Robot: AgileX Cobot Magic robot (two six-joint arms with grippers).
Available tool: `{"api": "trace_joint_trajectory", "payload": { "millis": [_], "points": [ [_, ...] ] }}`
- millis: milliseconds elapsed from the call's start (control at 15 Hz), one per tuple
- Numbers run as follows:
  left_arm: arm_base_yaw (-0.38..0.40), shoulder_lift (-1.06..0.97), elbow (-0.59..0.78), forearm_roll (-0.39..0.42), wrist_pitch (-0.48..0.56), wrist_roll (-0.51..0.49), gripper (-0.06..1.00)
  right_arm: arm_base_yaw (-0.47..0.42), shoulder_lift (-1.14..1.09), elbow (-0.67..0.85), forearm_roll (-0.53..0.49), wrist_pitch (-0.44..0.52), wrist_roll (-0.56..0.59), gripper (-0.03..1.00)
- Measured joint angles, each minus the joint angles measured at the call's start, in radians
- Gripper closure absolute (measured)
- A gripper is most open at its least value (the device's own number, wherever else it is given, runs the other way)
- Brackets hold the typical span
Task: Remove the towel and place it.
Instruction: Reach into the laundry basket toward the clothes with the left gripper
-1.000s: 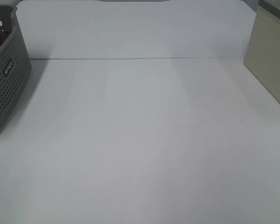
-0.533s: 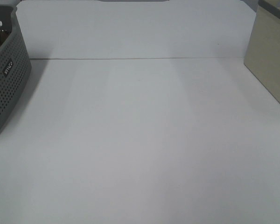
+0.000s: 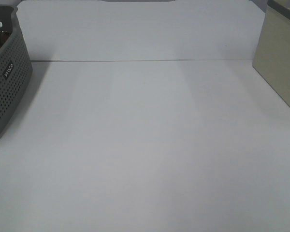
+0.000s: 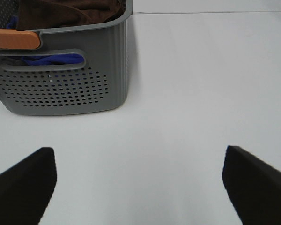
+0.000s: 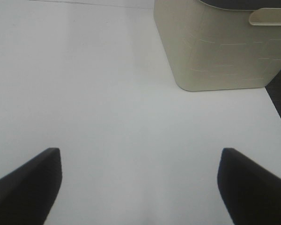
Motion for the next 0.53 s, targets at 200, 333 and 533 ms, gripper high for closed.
{"api": "trace_joint_trajectory", "payload": {
  "millis": [200,333,533],
  "points": [
    [0.000,0.000,0.000,0.000,0.000,0.000,0.06,0.000,0.000,0.000,0.000,0.000,0.000,0.10],
    [0.000,0.000,0.000,0.000,0.000,0.000,0.06,0.000,0.000,0.000,0.000,0.000,0.000,0.10],
    [0.000,0.000,0.000,0.000,0.000,0.000,0.06,0.000,0.000,0.000,0.000,0.000,0.000,0.10]
  ]
}}
